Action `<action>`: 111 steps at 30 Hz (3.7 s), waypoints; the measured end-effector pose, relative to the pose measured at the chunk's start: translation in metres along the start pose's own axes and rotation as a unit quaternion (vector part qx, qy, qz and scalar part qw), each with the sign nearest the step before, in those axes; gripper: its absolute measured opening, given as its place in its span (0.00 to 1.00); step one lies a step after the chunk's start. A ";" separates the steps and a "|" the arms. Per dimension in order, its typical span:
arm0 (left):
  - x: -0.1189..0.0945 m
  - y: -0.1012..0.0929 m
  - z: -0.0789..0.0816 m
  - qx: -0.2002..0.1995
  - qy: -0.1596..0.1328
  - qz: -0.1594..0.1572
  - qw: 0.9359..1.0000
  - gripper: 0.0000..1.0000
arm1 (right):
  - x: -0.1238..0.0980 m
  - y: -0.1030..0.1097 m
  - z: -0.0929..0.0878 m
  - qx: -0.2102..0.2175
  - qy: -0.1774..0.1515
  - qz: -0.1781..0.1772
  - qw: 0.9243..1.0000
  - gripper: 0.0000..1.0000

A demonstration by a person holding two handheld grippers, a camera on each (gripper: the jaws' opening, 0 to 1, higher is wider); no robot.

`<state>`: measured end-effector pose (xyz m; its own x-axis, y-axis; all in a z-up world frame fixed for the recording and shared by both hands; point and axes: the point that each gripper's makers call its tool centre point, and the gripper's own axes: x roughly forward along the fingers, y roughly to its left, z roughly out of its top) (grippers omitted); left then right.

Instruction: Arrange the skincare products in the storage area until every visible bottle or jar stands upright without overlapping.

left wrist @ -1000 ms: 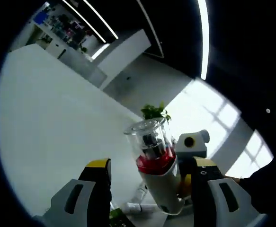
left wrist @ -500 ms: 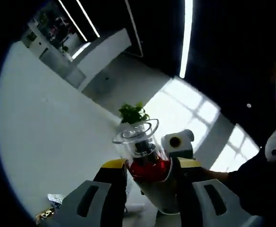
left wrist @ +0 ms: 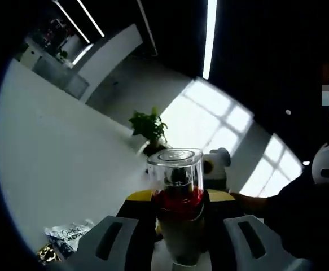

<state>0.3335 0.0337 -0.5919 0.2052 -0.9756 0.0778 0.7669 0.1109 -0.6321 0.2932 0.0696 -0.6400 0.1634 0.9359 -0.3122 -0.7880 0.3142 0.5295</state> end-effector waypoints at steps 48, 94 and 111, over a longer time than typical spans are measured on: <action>0.076 0.010 -0.082 0.190 0.147 0.055 0.969 0.27 | -0.120 -0.028 0.016 -0.034 -0.144 -0.243 0.959 0.43; 0.093 0.040 -0.102 0.346 0.181 0.076 0.918 0.28 | -0.095 -0.058 0.020 -0.130 -0.111 -0.283 0.944 0.31; 0.120 0.054 -0.091 0.357 0.176 0.056 0.916 0.28 | -0.112 -0.080 0.029 -0.134 -0.098 -0.293 0.942 0.31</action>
<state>0.3443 -0.0950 -0.6870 0.1952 -0.9371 -0.2895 0.9808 0.1879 0.0532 0.3554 -0.0556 -0.6248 0.7025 0.6343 -0.3227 -0.6459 0.7587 0.0851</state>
